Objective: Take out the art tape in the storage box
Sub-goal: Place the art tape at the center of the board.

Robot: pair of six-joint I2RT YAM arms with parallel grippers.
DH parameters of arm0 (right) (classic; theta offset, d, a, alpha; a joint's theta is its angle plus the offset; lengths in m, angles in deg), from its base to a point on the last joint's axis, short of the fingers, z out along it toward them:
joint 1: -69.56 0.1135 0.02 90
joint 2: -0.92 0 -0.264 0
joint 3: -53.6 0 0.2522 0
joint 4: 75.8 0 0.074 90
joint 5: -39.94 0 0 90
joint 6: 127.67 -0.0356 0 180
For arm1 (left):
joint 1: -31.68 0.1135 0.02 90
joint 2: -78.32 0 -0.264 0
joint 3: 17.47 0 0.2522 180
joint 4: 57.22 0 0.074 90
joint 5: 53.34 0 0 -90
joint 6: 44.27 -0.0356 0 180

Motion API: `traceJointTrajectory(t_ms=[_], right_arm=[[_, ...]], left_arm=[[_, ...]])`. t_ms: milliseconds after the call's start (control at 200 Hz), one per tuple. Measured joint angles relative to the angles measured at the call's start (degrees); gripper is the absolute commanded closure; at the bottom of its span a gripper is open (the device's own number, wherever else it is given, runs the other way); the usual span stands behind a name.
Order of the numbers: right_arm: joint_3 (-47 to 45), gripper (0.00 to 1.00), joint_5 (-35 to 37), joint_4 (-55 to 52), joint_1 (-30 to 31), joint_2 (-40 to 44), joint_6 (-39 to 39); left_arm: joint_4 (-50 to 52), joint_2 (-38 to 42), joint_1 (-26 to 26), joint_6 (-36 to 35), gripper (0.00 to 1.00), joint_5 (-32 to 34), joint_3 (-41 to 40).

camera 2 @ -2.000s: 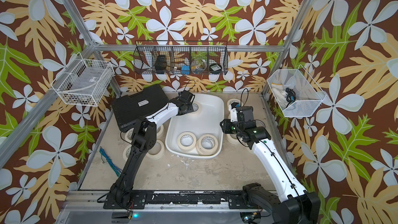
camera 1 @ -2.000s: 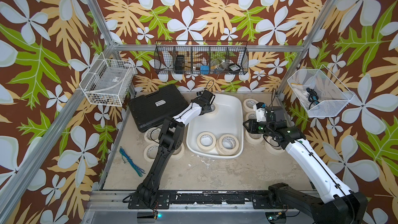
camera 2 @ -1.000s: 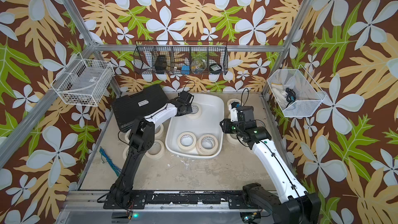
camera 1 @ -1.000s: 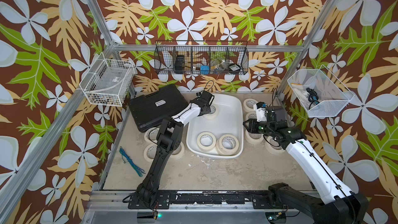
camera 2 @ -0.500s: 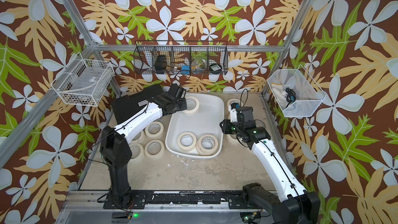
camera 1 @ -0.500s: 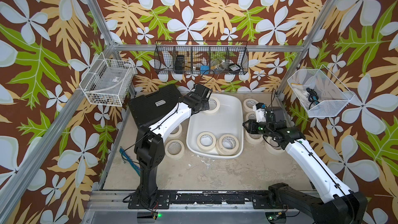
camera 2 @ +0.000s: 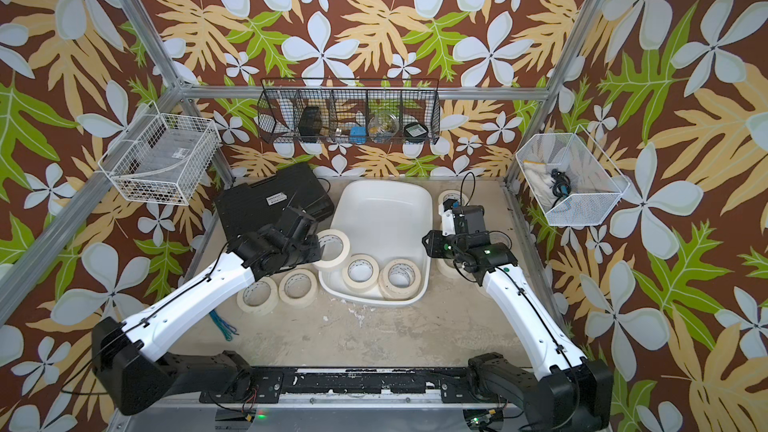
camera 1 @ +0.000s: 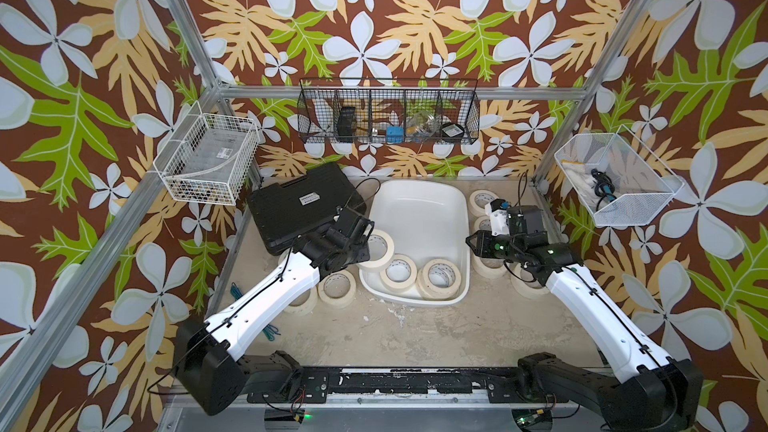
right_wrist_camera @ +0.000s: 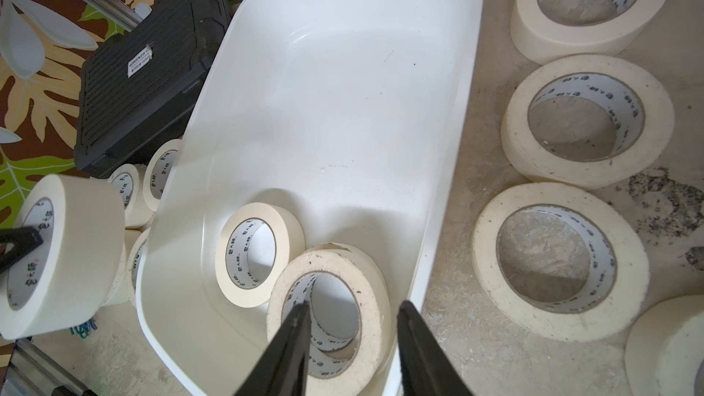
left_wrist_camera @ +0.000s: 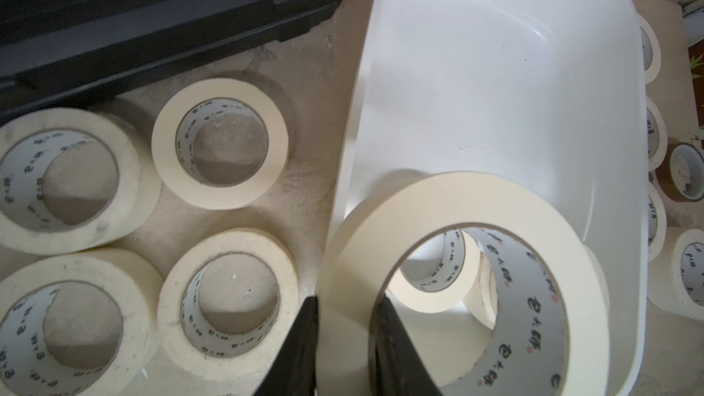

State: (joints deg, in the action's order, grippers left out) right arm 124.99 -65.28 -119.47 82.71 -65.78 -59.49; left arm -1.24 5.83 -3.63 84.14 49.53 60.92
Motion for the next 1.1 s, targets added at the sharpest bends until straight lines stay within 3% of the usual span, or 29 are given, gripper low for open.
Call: traceJointTrajectory(t_ms=[160,676,1101], right_arm=[[-0.24,0.59,0.02,0.39,0.52,-0.57,-0.20],[-0.63,0.59,0.28,1.66,1.31,-1.49,-0.48],[-0.48,0.59,0.63,2.36,3.56,-3.23,-1.57]], left_arm=[[2.99,7.43,-0.04,4.04,0.91,0.96,-7.37],[11.52,20.24,-0.09,20.04,0.93,-0.13,-23.56],[12.87,24.52,-0.26,24.28,0.93,-2.67,-30.84]])
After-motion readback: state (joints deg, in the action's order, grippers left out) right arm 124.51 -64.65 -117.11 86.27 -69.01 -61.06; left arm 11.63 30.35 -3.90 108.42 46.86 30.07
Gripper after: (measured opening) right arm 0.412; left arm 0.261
